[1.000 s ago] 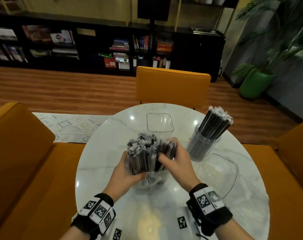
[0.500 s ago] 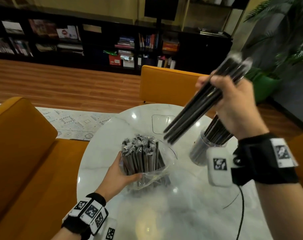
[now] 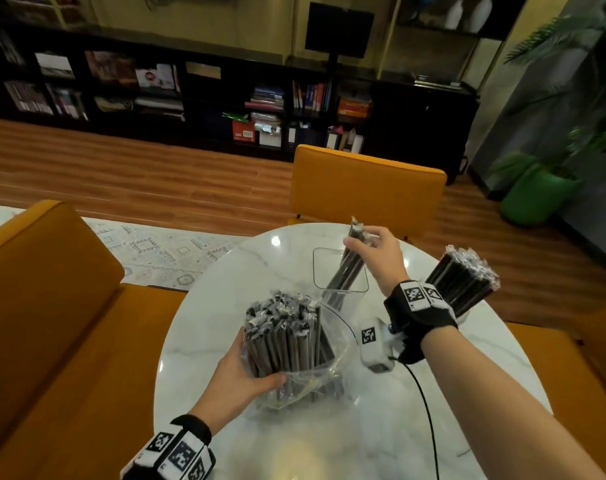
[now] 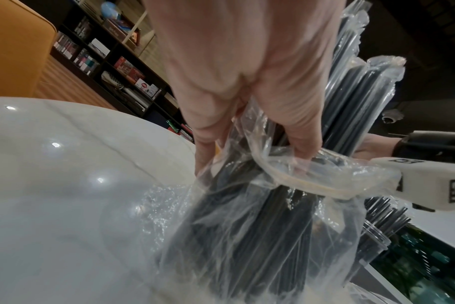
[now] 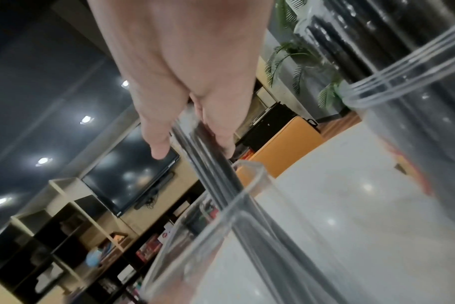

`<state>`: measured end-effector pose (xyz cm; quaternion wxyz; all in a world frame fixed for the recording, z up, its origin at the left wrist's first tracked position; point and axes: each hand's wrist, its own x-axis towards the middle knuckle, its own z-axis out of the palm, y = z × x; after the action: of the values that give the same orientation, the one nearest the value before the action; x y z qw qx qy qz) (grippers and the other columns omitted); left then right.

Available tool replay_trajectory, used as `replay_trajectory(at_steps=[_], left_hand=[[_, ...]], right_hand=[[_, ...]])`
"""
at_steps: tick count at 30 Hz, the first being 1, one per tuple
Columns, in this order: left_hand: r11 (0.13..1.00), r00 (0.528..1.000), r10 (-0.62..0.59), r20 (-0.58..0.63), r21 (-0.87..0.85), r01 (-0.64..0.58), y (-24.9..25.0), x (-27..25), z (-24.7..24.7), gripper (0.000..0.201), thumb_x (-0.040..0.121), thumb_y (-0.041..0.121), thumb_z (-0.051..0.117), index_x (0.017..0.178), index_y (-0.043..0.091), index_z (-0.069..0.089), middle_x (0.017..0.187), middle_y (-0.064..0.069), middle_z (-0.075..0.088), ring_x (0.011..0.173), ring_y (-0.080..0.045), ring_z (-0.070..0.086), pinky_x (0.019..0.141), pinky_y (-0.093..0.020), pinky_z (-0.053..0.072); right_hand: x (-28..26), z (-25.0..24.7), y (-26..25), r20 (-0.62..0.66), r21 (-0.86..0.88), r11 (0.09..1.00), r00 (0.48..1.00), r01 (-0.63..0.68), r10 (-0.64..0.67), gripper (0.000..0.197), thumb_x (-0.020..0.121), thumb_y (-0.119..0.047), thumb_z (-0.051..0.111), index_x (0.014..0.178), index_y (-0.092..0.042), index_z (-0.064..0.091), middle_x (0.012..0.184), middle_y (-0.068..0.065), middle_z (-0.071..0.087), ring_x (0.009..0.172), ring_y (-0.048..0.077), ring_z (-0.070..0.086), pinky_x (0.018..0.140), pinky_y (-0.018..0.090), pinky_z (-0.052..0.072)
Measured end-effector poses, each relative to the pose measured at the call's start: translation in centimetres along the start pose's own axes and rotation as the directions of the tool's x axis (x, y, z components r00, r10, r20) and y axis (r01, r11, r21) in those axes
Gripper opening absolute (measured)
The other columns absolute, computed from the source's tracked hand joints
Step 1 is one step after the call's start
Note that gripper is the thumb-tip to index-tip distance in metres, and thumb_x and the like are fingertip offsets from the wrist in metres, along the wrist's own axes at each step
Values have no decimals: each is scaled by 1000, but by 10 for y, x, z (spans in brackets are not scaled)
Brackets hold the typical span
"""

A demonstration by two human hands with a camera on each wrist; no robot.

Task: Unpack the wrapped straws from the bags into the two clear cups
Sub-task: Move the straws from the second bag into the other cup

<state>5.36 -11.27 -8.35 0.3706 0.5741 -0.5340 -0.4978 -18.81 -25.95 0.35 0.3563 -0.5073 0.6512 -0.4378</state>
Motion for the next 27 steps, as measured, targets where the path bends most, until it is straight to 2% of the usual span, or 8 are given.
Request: replay_trajectory(at_steps=[4, 8, 12, 15, 17, 19, 23, 27], left_hand=[[1000, 1000, 7, 0, 19, -7, 1, 0, 1, 79, 67, 16, 86, 132, 26, 42, 112, 22, 55, 117, -13, 48, 96, -26, 36], [999, 1000, 7, -6, 34, -7, 6, 2, 3, 75, 67, 14, 85, 127, 28, 42, 107, 23, 53, 113, -13, 47, 95, -28, 35], [999, 1000, 15, -16, 37, -14, 3, 7, 4, 82, 65, 16, 87, 134, 21, 43, 110, 15, 56, 113, -13, 48, 91, -26, 36], [999, 1000, 10, -28, 33, -9, 3, 11, 5, 81, 65, 15, 87, 133, 22, 45, 109, 14, 58, 110, -13, 52, 89, -26, 41], [1000, 1000, 0, -23, 18, 1, 5, 11, 6, 77, 65, 14, 87, 130, 26, 48, 108, 16, 60, 107, -9, 57, 91, -28, 47], [1000, 1000, -5, -25, -4, 5, 4, 10, 7, 73, 66, 11, 86, 125, 30, 49, 108, 16, 61, 102, 1, 57, 90, -26, 49], [999, 999, -12, -30, -31, 11, 2, -3, 4, 70, 67, 8, 86, 122, 30, 48, 106, 18, 60, 93, 10, 56, 82, -14, 47], [1000, 1000, 1, -8, -11, -1, 4, -4, 5, 71, 68, 10, 85, 123, 30, 46, 106, 23, 57, 95, 13, 52, 81, -10, 43]], right_hand=[[-8, -32, -28, -50, -206, 967, 985, 150, -164, 58, 88, -32, 70, 137, -11, 46, 140, 6, 53, 127, 20, 52, 105, 34, 44], [-54, -55, -58, -167, -173, 928, 919, 328, -356, 21, 92, -16, 61, 113, -14, 61, 112, -2, 65, 100, 7, 62, 94, 26, 52], [-112, -33, -40, 184, 171, 969, 961, 178, -208, 34, 87, -17, 69, 119, -19, 58, 116, -1, 66, 103, 12, 66, 94, 30, 55], [-135, 2, -9, 474, 20, 999, 879, 46, -50, 85, 72, -39, 80, 143, -32, 35, 132, -17, 48, 119, 7, 54, 102, 30, 47], [-139, 21, 7, 507, -62, 994, 861, 94, -50, 95, 70, -35, 84, 146, -35, 27, 129, -17, 44, 120, 5, 48, 100, 22, 42], [-138, 31, 15, 436, -145, 977, 896, 156, -78, 86, 72, -29, 85, 139, -36, 32, 123, -13, 47, 115, 6, 50, 96, 19, 44], [-142, 35, 17, 343, -148, 972, 931, 183, -123, 46, 75, -25, 78, 112, -41, 56, 120, -2, 62, 112, 12, 60, 100, 35, 50], [-142, 26, 11, 286, 24, 994, 952, 106, -108, 32, 83, -4, 68, 110, -21, 61, 99, 3, 72, 84, -1, 69, 72, 14, 54]])
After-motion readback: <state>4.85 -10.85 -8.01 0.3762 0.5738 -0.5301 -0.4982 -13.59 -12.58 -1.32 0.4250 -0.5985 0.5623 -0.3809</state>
